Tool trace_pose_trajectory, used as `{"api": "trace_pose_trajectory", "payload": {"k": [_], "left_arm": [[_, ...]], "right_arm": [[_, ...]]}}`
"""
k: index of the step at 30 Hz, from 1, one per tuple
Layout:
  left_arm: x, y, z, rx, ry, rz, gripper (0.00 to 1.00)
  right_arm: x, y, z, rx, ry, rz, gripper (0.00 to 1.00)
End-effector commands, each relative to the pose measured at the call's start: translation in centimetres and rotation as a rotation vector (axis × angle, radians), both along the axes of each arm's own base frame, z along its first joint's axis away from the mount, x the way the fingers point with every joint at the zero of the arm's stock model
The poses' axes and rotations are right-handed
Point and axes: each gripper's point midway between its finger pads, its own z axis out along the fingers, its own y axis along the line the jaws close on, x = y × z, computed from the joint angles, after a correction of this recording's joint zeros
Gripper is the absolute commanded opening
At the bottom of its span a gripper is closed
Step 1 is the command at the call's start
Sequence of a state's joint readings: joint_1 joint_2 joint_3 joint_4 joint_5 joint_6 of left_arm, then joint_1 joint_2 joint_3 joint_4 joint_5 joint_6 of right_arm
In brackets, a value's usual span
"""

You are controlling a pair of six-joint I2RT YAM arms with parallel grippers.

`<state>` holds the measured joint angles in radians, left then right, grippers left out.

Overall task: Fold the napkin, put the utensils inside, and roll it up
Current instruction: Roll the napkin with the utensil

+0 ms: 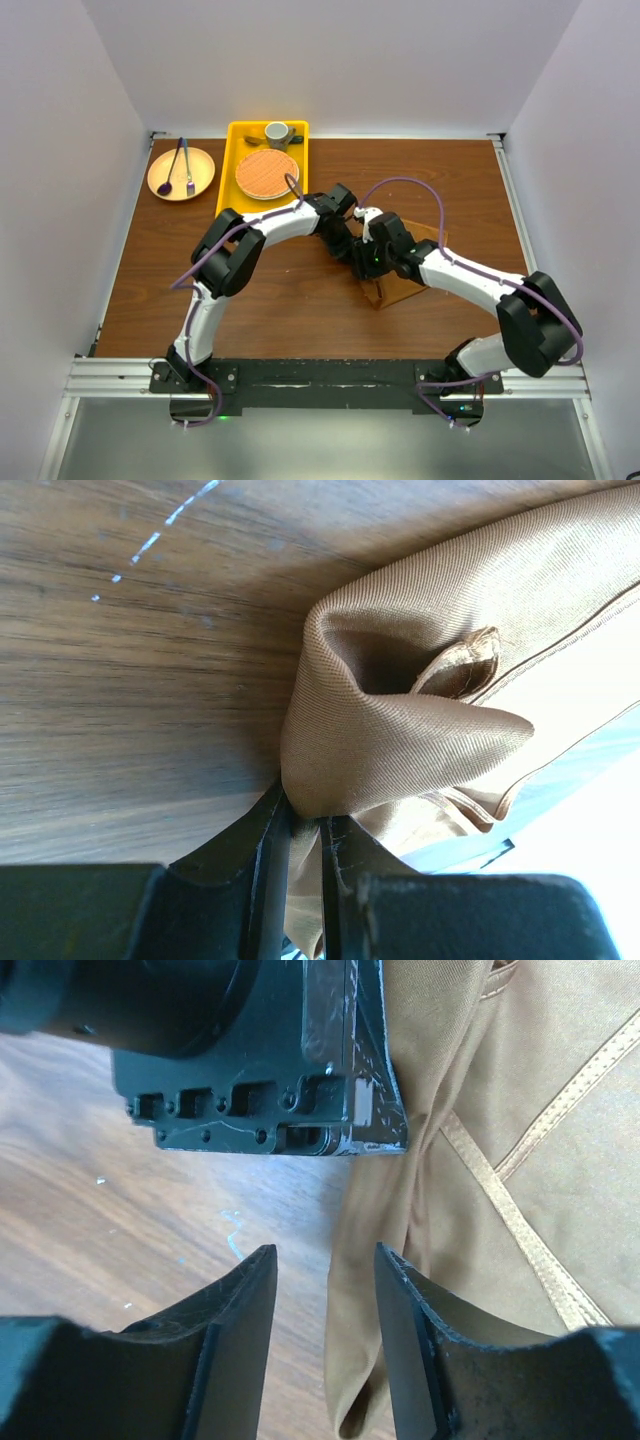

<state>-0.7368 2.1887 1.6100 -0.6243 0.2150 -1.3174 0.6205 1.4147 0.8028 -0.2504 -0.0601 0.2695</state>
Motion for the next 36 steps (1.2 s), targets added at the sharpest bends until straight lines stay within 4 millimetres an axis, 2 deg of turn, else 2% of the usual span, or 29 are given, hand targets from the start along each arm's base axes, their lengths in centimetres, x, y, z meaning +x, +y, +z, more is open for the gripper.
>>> {"api": "trace_pose_trajectory", "payload": {"k": [1,7,12,16,21,28,31,36], "left_arm": [[-3.7,4.3,-4.8,0.193,0.171,0.006,0.0],[-3.7,4.9,-4.9,0.185,0.191,0.016,0.0],[-3.4,5.4,-4.9,0.184,0.192,0.014,0.0],[-3.4,5.9,-4.9,0.184,0.196,0.009,0.0],[-3.6,6.1,-5.0,0.176,0.201,0.002,0.0],[-3.9,6.0,-5.0,0.162,0.215,-0.007,0.0],[-4.0,6.0,-4.9,0.154,0.221,-0.009,0.0],[-4.1,6.1,-4.6,0.13,0.227,-0.021,0.0]], "right_arm": [[2.0,0.1,0.8,-0.027,-0.141,-0.046,0.46],[1.5,1.2,-0.1,-0.072,-0.156,-0.023,0.41],[1.9,1.2,-1.3,-0.13,-0.137,-0.062,0.37],[1.9,1.2,-1.5,-0.155,-0.145,-0.078,0.41],[1.8,1.3,-1.8,-0.189,-0.153,-0.073,0.42],[1.4,0.9,-4.1,-0.242,-0.113,-0.091,0.44],[1.5,0.8,-4.6,-0.254,-0.1,-0.125,0.39],[1.0,0.7,-6.3,-0.263,-0.051,-0.149,0.24]]}}
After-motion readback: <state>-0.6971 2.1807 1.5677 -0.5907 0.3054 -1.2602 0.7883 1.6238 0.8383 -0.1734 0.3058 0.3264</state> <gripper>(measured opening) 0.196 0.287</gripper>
